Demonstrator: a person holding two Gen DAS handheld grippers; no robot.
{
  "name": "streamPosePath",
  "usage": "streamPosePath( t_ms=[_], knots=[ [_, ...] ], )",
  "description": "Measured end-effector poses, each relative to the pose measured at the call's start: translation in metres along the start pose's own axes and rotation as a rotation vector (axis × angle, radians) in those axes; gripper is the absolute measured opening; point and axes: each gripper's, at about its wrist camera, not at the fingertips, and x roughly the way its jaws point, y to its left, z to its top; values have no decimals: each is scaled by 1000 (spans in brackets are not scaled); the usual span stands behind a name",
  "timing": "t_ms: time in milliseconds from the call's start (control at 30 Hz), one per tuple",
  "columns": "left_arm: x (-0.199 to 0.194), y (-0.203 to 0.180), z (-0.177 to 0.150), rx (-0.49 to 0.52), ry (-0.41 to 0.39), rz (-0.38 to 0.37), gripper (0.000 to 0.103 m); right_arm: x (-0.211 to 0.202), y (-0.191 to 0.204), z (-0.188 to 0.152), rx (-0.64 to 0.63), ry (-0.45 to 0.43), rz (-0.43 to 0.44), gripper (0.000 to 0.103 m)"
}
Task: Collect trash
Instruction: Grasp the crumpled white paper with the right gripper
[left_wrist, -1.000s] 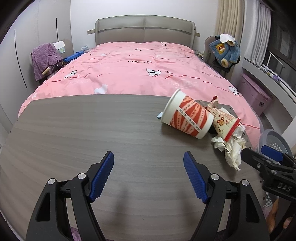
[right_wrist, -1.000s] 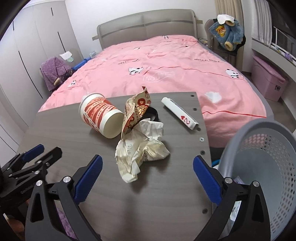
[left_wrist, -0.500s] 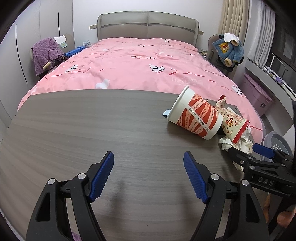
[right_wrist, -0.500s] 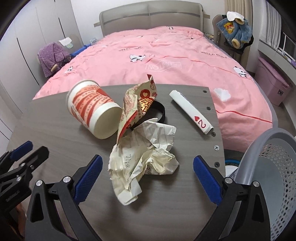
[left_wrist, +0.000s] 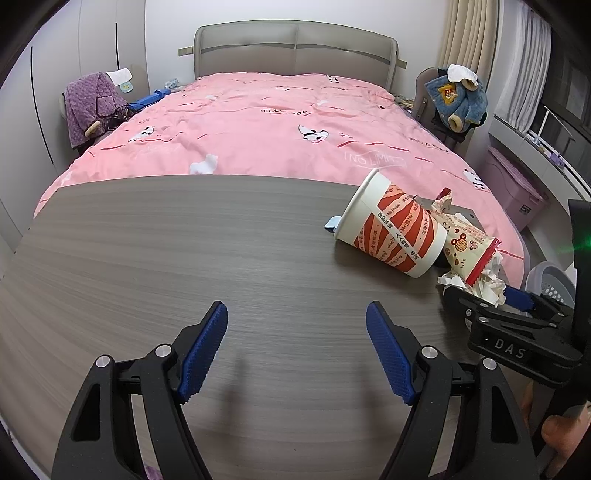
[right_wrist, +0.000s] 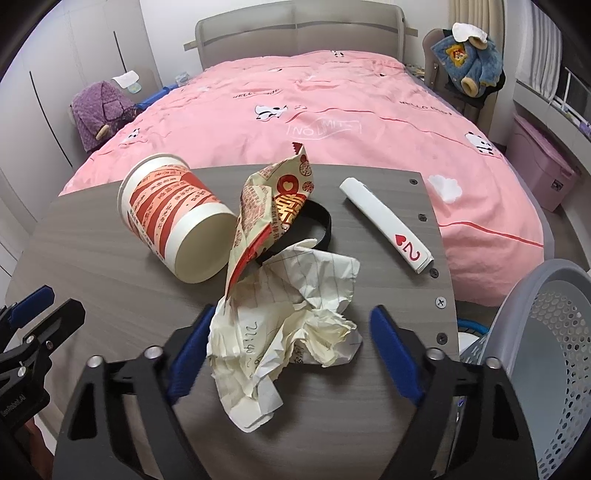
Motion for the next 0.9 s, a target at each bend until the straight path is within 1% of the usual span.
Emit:
streamPosePath(
  t_ms=[167, 367, 633, 900],
  knots=[
    [-3, -2, -1, 2, -6, 0, 74, -8, 3, -5, -12, -17, 7, 67],
    [-8, -4, -1, 6, -13, -6, 74, -20, 3, -14, -5, -18, 20, 62],
    [-14, -9, -1, 9, -15, -19, 74, -43, -7, -29, 30, -39, 27, 60],
    [-14, -19, 7, 5, -14, -39, 74, -69, -22, -36, 71, -86, 20, 60]
  ],
)
